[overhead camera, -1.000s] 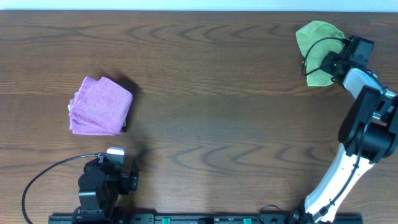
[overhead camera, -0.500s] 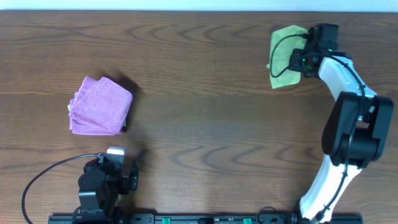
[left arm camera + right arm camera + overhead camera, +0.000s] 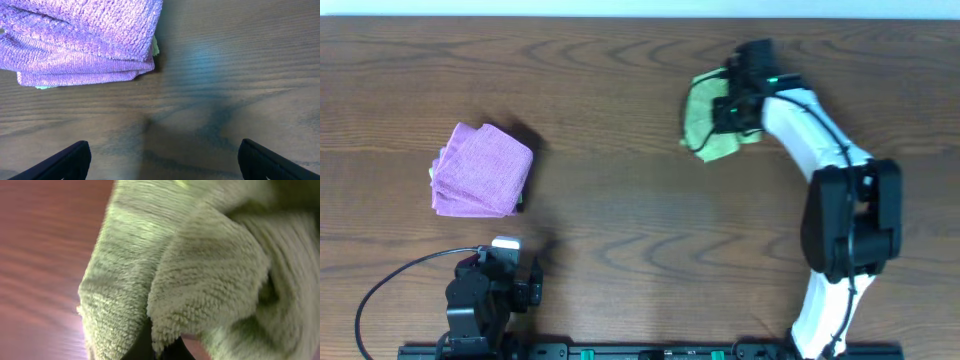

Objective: Fold the cloth
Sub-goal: 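Drag the green cloth with the right gripper toward table center, release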

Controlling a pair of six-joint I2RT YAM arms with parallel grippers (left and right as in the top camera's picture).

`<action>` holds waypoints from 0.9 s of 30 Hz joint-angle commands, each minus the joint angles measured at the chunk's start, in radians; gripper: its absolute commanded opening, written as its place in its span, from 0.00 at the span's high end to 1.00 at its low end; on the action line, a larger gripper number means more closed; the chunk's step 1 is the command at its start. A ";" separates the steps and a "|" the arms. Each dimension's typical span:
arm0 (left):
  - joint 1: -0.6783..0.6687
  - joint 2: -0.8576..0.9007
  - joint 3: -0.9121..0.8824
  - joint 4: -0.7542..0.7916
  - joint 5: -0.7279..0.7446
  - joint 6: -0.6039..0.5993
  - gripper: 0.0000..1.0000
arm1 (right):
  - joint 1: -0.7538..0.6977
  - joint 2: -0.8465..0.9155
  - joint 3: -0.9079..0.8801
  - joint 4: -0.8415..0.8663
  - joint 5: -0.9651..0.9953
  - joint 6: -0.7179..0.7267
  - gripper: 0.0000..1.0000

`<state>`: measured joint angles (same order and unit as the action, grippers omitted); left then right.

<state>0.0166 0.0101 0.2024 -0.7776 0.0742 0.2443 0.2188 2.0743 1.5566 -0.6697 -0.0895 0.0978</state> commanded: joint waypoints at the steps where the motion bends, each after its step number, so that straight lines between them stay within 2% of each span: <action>1: -0.005 -0.006 -0.022 -0.033 -0.007 0.018 0.05 | 0.080 -0.015 0.003 0.008 -0.016 -0.010 0.99; 7: -0.005 -0.006 -0.022 -0.033 -0.007 0.018 0.05 | 0.178 -0.022 0.010 0.008 -0.016 0.002 0.99; 17: -0.005 -0.006 -0.022 -0.033 -0.007 0.018 0.05 | 0.219 -0.060 0.139 0.018 -0.013 -0.003 0.99; 27: -0.005 -0.006 -0.022 -0.033 -0.007 0.018 0.05 | 0.272 0.004 0.144 0.102 -0.024 -0.002 0.97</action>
<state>0.0166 0.0101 0.2024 -0.7776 0.0742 0.2443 0.4706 2.0441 1.6897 -0.5758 -0.1020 0.0982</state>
